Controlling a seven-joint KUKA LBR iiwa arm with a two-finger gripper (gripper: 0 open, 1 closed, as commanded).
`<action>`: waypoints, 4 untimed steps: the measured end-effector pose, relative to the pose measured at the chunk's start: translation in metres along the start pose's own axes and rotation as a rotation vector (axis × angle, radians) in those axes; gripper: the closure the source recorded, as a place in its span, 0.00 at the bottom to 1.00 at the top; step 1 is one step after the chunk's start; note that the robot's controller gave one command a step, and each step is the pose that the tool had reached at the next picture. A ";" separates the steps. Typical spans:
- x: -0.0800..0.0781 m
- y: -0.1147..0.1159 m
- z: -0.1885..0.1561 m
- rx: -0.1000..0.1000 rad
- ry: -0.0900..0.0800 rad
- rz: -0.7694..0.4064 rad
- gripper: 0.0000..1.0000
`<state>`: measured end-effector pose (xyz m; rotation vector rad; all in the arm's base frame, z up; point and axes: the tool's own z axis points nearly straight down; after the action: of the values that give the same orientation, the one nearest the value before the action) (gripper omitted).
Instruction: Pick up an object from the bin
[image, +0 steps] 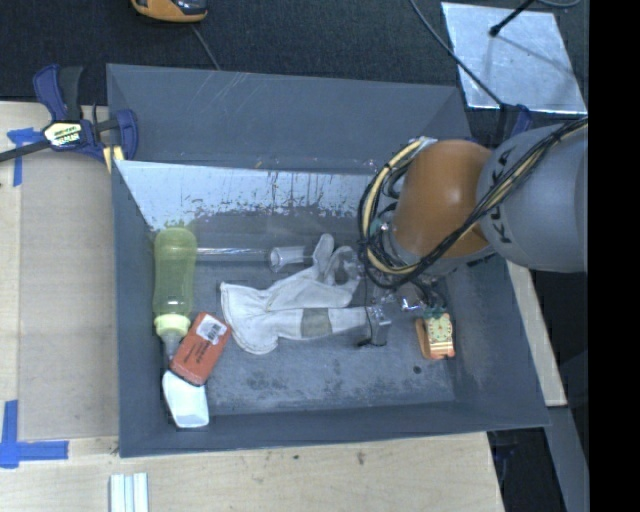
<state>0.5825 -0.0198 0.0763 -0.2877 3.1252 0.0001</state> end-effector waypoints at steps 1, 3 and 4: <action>-0.009 0.001 0.004 0.001 -0.006 0.110 1.00; -0.008 0.001 0.002 0.001 -0.003 0.110 1.00; -0.007 0.001 -0.011 0.000 0.005 0.109 1.00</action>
Offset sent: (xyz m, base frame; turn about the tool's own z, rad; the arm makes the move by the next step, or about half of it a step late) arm 0.0000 0.0000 0.0000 0.0000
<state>0.5889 -0.0171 0.0877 -0.1164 3.1408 0.0001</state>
